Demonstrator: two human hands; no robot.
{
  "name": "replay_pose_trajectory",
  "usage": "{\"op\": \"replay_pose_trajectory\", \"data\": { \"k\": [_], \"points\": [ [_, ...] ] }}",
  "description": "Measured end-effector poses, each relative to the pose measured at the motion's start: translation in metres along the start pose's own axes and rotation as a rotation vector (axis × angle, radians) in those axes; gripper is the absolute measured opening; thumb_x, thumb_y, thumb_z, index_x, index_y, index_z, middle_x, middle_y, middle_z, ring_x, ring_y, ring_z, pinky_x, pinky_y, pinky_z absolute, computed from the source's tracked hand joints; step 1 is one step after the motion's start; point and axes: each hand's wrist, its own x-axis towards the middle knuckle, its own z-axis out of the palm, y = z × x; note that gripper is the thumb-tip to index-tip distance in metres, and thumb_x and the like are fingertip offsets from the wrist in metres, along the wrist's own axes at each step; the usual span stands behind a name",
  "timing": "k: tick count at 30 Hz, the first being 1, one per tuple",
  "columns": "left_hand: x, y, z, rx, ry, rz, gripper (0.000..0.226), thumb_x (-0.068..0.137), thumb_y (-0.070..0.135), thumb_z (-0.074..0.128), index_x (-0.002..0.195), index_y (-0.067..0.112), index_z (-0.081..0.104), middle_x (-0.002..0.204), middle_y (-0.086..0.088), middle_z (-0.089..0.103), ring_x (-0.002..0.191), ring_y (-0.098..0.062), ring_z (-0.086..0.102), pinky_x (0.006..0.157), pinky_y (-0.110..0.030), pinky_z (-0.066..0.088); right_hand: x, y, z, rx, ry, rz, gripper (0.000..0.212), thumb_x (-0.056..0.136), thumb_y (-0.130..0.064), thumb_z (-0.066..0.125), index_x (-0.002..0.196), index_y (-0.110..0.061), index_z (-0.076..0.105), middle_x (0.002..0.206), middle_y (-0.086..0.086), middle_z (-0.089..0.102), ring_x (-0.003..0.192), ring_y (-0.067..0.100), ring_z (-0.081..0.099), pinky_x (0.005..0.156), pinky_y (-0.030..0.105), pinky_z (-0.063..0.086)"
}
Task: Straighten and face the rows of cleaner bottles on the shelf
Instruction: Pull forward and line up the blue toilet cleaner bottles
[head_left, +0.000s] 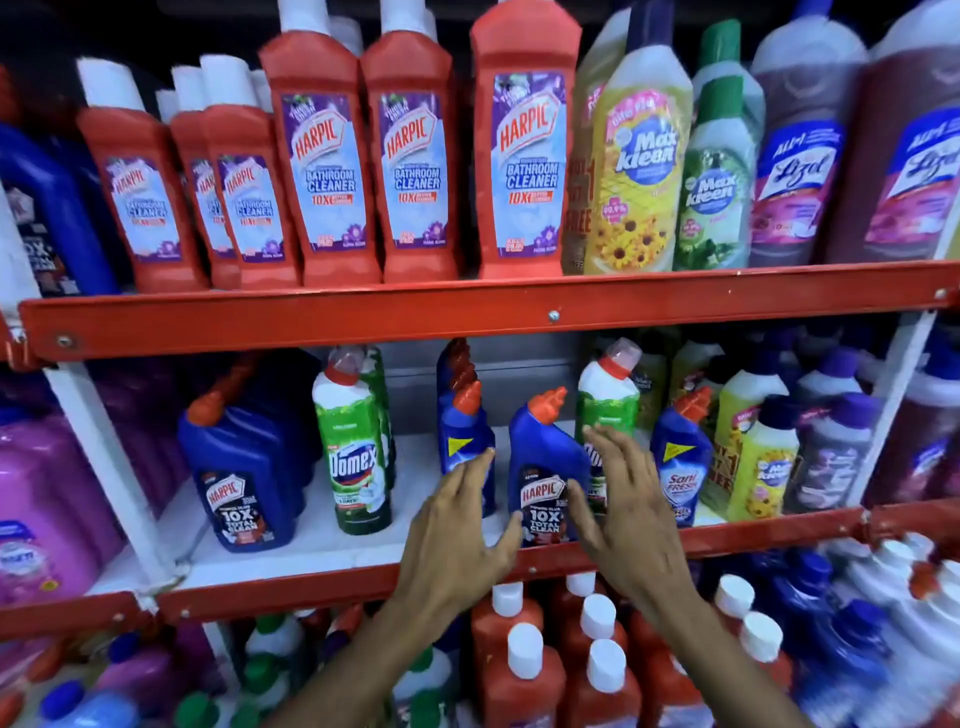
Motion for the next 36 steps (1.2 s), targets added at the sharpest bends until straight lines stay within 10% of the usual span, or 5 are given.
{"op": "replay_pose_trajectory", "data": {
  "k": [8,14,20,28,36],
  "points": [
    [0.021,-0.004,0.051,-0.429,-0.051,-0.240,0.047,0.086,0.014,0.076,0.129,0.018,0.058,0.118,-0.001,0.076,0.103,-0.014,0.074,0.090,-0.027,0.062,-0.007,0.019,0.023,0.268,-0.151,0.359,0.028,0.089,-0.023,0.064,0.116,-0.022,0.058,0.099,0.000,0.073,0.089,0.016,0.071,0.077,0.039,0.058],
    [0.012,-0.012,0.054,-0.556,0.080,-0.249,0.056,0.081,-0.003,0.079,0.129,0.019,0.061,0.111,0.007,0.078,0.094,0.014,0.070,0.085,-0.012,0.056,-0.010,0.011,0.021,0.398,-0.144,0.373,0.041,0.085,-0.016,0.072,0.123,-0.027,0.061,0.100,-0.007,0.077,0.088,-0.001,0.072,0.082,0.034,0.060],
    [-0.005,-0.031,-0.001,-0.570,0.269,-0.179,0.067,0.086,0.001,0.077,0.126,0.051,0.055,0.112,0.039,0.071,0.105,0.005,0.070,0.091,-0.015,0.056,0.004,-0.036,0.031,0.455,-0.079,0.242,0.043,0.085,-0.036,0.069,0.127,-0.030,0.059,0.120,-0.009,0.071,0.108,0.007,0.067,0.093,0.034,0.054],
    [-0.044,-0.111,-0.092,-0.487,0.436,-0.182,0.056,0.087,0.014,0.071,0.129,0.041,0.046,0.135,0.004,0.069,0.124,-0.014,0.068,0.101,-0.032,0.055,0.015,-0.150,0.094,0.664,-0.160,0.169,0.039,0.086,-0.032,0.071,0.123,-0.027,0.062,0.115,-0.007,0.073,0.097,0.006,0.070,0.082,0.025,0.056],
    [-0.066,-0.198,-0.130,-0.346,0.424,-0.268,0.053,0.092,0.013,0.067,0.137,0.031,0.044,0.114,0.045,0.066,0.107,0.018,0.065,0.088,-0.008,0.052,0.016,-0.227,0.171,0.674,-0.264,0.191,0.033,0.085,-0.030,0.070,0.116,-0.023,0.064,0.107,-0.004,0.075,0.090,0.008,0.071,0.082,0.031,0.058]
  ]
}}
